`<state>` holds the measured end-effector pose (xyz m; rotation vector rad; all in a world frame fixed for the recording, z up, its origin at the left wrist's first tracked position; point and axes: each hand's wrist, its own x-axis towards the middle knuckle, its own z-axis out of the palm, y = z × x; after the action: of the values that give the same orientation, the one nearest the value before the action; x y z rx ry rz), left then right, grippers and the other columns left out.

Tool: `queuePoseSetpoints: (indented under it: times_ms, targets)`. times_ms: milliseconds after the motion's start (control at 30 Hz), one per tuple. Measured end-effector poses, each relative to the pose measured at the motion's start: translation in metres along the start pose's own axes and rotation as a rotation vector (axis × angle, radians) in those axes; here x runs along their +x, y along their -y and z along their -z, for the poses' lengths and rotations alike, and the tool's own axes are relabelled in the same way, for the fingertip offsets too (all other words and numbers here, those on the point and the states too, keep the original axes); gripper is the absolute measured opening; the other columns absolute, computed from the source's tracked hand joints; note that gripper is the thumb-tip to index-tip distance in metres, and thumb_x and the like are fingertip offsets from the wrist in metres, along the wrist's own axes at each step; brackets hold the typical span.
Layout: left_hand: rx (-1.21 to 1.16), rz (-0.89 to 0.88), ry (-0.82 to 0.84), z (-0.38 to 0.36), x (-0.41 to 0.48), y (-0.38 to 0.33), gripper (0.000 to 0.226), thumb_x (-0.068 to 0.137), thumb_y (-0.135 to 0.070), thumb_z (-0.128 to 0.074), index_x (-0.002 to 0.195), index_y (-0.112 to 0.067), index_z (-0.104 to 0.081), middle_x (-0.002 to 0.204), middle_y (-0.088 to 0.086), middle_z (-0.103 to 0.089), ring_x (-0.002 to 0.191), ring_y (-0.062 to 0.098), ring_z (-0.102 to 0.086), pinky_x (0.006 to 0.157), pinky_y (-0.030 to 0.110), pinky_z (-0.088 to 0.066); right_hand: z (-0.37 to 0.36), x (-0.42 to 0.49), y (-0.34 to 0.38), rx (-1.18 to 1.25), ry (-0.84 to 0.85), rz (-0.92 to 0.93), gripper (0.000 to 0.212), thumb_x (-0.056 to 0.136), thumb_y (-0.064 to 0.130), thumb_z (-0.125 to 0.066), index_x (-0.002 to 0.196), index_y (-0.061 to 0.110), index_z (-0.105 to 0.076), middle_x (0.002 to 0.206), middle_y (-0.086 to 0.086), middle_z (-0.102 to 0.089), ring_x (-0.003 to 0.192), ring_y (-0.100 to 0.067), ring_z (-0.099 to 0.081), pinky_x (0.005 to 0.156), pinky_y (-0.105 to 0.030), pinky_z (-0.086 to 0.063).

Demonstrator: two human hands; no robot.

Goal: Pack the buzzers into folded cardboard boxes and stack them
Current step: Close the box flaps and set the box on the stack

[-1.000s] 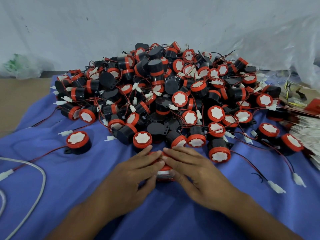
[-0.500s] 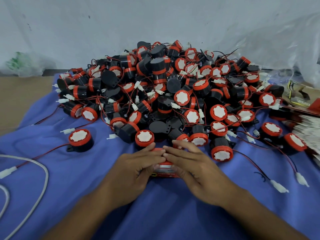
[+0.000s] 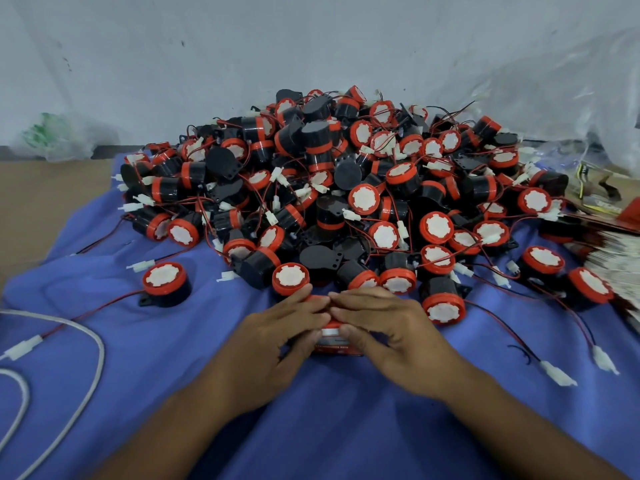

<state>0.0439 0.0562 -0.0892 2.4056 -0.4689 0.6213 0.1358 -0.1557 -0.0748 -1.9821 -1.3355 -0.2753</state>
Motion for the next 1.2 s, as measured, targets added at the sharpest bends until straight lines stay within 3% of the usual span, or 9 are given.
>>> queuePoseSetpoints:
  times_ms: [167,267,467,600,700,800,933,1033,1200]
  targets:
    - [-0.147,0.121,0.004,0.001,0.001,-0.002,0.03,0.095,-0.025,-0.061,0.125,-0.027,-0.065,0.139,-0.028,-0.053,0.142,0.003,-0.037,0.108,0.018,-0.04,-0.002,0.0,0.0,-0.008,-0.002,0.007,0.026,0.096,0.016,-0.064,0.118,0.006,-0.073,0.129,-0.004,-0.067,0.124,-0.017,-0.059,0.101,-0.039,-0.049]
    - [-0.228,0.194,0.0,0.0,0.001,-0.008,0.035,0.094,-0.026,-0.06,0.126,-0.039,-0.057,0.139,-0.03,-0.052,0.133,0.0,-0.047,0.103,0.014,-0.042,0.0,-0.003,-0.001,-0.117,0.032,0.08,0.032,0.102,0.021,-0.053,0.126,0.006,-0.068,0.139,-0.007,-0.06,0.13,-0.025,-0.055,0.107,-0.039,-0.046]
    - [-0.206,0.237,-0.079,-0.005,0.002,-0.011,0.031,0.095,-0.026,-0.056,0.125,-0.027,-0.063,0.142,-0.022,-0.052,0.135,-0.004,-0.044,0.106,0.028,-0.045,0.002,-0.012,-0.006,-0.103,0.169,0.026,0.047,0.104,0.023,-0.05,0.15,0.016,-0.043,0.161,-0.002,-0.031,0.151,-0.017,-0.024,0.122,-0.035,-0.024]
    - [-0.092,0.221,-0.183,-0.006,0.005,-0.014,0.031,0.094,-0.024,-0.056,0.124,-0.03,-0.063,0.138,-0.016,-0.056,0.129,-0.004,-0.049,0.103,0.026,-0.045,-0.001,-0.009,-0.006,-0.006,0.094,-0.029,0.045,0.101,0.022,-0.058,0.145,0.015,-0.05,0.153,0.0,-0.044,0.139,-0.018,-0.042,0.114,-0.036,-0.035]
    - [-0.106,0.332,-0.198,-0.009,0.005,-0.016,0.048,0.09,-0.042,-0.06,0.137,-0.037,-0.052,0.14,-0.017,-0.055,0.128,-0.003,-0.05,0.103,0.025,-0.046,-0.008,-0.005,-0.001,0.011,-0.013,-0.101,0.042,0.1,0.027,-0.06,0.14,0.017,-0.058,0.145,0.003,-0.053,0.128,-0.02,-0.051,0.107,-0.031,-0.04]
    - [-0.215,0.394,-0.079,-0.014,0.003,-0.018,0.086,0.075,-0.065,-0.069,0.148,-0.046,-0.03,0.148,-0.034,-0.036,0.136,-0.014,-0.032,0.108,0.01,-0.032,-0.01,-0.005,0.005,-0.017,-0.008,-0.169,0.041,0.102,0.036,-0.052,0.141,0.022,-0.057,0.147,0.005,-0.05,0.128,-0.018,-0.049,0.107,-0.028,-0.038]
    - [-0.08,0.318,-0.044,-0.017,0.002,-0.018,0.084,0.072,-0.068,-0.072,0.142,-0.053,-0.026,0.158,-0.029,-0.014,0.141,-0.019,-0.009,0.11,0.002,-0.015,-0.006,-0.004,0.011,-0.004,0.116,-0.206,0.041,0.104,0.043,-0.04,0.144,0.036,-0.046,0.156,0.009,-0.038,0.139,-0.012,-0.037,0.114,-0.033,-0.032]
    - [-0.065,0.315,-0.088,-0.019,0.004,-0.019,0.081,0.076,-0.052,-0.078,0.143,-0.043,-0.033,0.157,-0.021,-0.023,0.141,-0.017,-0.016,0.11,0.003,-0.018,-0.008,0.0,0.015,0.079,0.055,-0.29,0.039,0.101,0.032,-0.053,0.14,0.034,-0.054,0.154,0.011,-0.041,0.141,-0.003,-0.036,0.116,-0.036,-0.034]
    - [-0.082,0.323,-0.149,-0.014,0.004,-0.017,0.061,0.084,-0.034,-0.077,0.14,-0.023,-0.055,0.146,-0.011,-0.052,0.137,0.0,-0.042,0.113,0.023,-0.036,-0.007,0.003,0.018,0.076,-0.003,-0.292,0.037,0.098,0.013,-0.059,0.135,0.021,-0.062,0.15,0.004,-0.048,0.137,-0.011,-0.046,0.11,-0.032,-0.043]
